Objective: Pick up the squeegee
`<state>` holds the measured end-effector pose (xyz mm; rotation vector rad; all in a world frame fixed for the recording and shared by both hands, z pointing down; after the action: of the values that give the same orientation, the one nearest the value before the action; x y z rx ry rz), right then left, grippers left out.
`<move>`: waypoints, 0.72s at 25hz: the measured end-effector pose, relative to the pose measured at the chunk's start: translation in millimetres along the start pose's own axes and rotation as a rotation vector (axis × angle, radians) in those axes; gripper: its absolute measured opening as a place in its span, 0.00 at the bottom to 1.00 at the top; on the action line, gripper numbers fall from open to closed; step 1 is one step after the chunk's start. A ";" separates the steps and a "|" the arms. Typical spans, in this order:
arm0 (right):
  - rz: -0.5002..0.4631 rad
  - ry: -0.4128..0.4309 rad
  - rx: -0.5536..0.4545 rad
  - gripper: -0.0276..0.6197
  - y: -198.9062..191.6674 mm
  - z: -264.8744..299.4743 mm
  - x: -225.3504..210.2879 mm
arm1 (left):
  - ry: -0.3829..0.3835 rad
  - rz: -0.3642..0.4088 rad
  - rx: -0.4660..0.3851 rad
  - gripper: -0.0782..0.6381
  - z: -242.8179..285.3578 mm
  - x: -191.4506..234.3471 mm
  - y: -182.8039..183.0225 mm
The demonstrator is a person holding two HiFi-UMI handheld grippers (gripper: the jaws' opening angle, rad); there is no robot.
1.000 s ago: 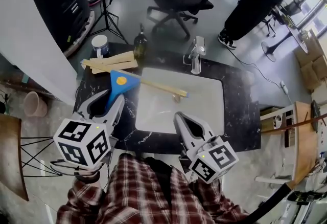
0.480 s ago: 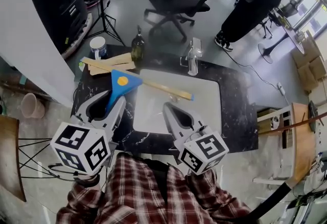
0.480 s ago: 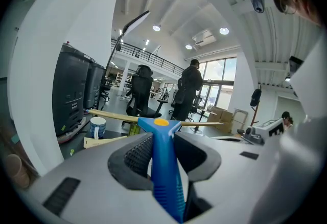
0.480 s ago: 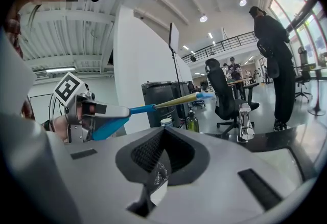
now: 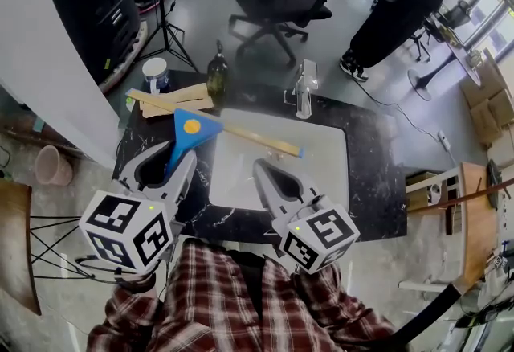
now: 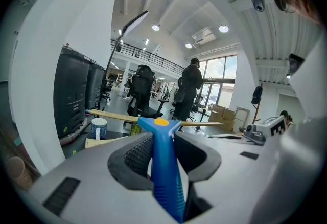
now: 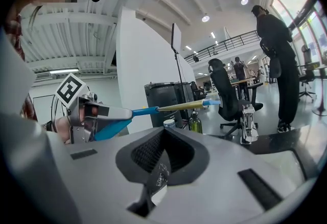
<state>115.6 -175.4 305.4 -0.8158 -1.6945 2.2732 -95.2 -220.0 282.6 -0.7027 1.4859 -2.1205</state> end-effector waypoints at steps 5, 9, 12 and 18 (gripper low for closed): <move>0.002 0.002 -0.001 0.06 -0.9 -1.3 0.2 | -0.001 0.004 0.012 0.31 1.1 -2.3 -0.5; 0.006 0.006 -0.002 0.06 -1.7 -2.2 -0.6 | 0.002 0.008 0.018 0.31 2.0 -4.2 -1.7; 0.008 0.004 -0.003 0.06 -1.4 -3.8 -2.7 | -0.001 0.008 0.022 0.31 3.8 -6.4 -2.2; 0.017 0.009 -0.011 0.06 -0.3 -6.3 -4.7 | 0.000 0.008 0.027 0.31 5.8 -9.4 -2.2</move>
<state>122.8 -172.3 305.8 -0.8444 -1.7046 2.2695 -84.5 -217.6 285.0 -0.6867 1.4552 -2.1303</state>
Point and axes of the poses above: the fingertips, and each gripper's own axes: z forward along the fingers, x to its left, y out of its top, the point moved 8 cm from there along -z, backward along the fingers, and after that the axes turned 8 degrees about z, right-handed, at the moved point
